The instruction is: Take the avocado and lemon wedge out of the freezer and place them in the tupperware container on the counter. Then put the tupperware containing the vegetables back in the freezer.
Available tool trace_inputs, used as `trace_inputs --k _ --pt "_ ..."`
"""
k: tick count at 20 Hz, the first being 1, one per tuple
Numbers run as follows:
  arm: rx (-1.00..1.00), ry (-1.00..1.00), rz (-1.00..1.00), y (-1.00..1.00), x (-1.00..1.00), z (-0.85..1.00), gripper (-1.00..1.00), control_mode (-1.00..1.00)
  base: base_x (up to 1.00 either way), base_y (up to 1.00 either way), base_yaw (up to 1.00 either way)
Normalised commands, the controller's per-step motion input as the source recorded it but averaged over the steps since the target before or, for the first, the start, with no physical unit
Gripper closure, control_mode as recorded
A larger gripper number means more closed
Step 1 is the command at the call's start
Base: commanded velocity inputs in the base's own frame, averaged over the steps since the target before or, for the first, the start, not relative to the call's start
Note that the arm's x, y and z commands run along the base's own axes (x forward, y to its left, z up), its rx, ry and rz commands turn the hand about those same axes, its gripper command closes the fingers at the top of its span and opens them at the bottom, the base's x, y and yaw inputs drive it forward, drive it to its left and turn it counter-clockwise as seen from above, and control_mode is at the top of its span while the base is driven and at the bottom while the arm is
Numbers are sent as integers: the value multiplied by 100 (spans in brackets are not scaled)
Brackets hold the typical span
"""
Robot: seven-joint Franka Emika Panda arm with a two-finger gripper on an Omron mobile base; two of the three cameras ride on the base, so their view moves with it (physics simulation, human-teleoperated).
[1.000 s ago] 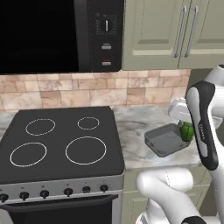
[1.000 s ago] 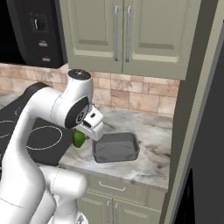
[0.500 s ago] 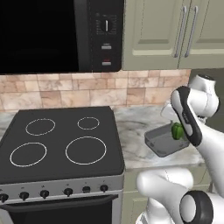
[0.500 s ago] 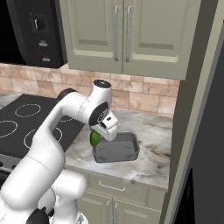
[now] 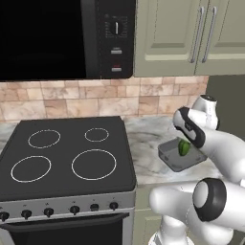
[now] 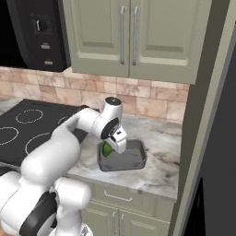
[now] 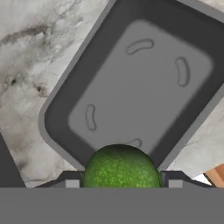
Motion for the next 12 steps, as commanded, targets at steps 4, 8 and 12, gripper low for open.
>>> trace_inputs --k 4,8,12 --pt "0 0 -9 -10 37 -46 100 -100 0 0 0" --pt "0 0 -7 -3 42 -40 100 -100 0 0 0" --pt "0 0 -6 -2 34 -39 100 -100 0 0 0"
